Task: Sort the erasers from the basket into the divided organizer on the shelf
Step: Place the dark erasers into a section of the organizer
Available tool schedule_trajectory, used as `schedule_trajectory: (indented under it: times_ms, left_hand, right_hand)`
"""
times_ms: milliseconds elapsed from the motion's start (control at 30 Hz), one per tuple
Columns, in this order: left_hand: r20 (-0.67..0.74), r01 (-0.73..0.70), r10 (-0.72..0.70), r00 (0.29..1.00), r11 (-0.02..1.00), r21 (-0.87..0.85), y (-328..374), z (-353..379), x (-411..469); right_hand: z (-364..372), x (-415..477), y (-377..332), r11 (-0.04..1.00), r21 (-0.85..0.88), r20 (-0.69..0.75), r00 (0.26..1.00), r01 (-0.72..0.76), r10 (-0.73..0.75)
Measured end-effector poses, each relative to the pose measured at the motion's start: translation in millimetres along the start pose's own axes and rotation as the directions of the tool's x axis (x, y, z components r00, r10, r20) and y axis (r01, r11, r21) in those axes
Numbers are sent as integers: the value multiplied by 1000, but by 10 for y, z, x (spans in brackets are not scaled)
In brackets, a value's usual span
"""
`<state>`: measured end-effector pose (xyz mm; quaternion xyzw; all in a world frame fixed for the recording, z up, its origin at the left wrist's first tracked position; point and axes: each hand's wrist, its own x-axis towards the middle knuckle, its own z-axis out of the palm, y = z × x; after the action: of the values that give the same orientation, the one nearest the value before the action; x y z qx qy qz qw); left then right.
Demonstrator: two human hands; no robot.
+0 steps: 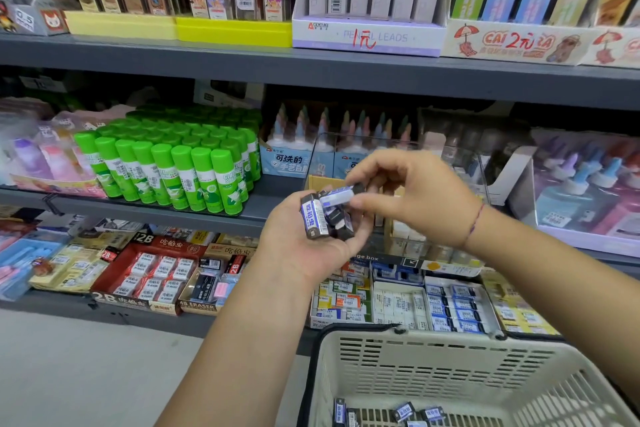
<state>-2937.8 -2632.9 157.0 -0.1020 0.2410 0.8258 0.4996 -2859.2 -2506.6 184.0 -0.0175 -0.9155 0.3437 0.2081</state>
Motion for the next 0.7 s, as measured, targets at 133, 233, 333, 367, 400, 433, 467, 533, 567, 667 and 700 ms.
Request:
schedule_trajectory:
  times_ms: [133, 233, 333, 367, 400, 433, 467, 533, 567, 667, 700]
  left_hand:
    - [-104, -38, 38, 994, 999, 5, 39, -16, -3]
    - [-130, -44, 44, 991, 999, 4, 50, -33, -13]
    - [-134, -38, 38, 990, 999, 2, 45, -35, -16]
    - [-135, -36, 36, 990, 999, 0, 43, -31, -14]
    - [-137, -35, 35, 990, 999, 0, 44, -26, -10]
    - [-139, -35, 34, 990, 999, -1, 44, -23, -8]
    - [-142, -35, 34, 989, 999, -3, 45, -21, -4]
    - [-146, -36, 34, 989, 999, -7, 49, -19, -2]
    - [-148, -35, 34, 988, 999, -7, 50, -19, -5]
    - [-149, -39, 37, 988, 999, -11, 61, -17, -22]
    - [-150, -40, 38, 988, 999, -13, 66, -17, -31]
  right_hand:
    - [-276, 107, 95, 991, 97, -29, 995, -90, 93]
    - [-378, 213, 243, 970, -182, 82, 980, -162, 179]
    - [-277, 299, 401, 880, -463, 224, 946, -108, 235]
    - [-220, 322, 446, 852, -518, 252, 937, -80, 241]
    - [-163, 343, 486, 825, -562, 266, 931, -61, 249]
    - [-113, 358, 524, 803, -593, 270, 927, -52, 259]
    - [-68, 371, 560, 787, -615, 269, 925, -48, 267]
    - [0, 379, 626, 761, -648, 260, 926, -43, 274]
    - [25, 378, 653, 753, -656, 256, 927, -42, 275]
    - [71, 377, 700, 743, -668, 237, 935, -42, 266]
    - [84, 377, 698, 732, -681, 232, 937, -35, 260]
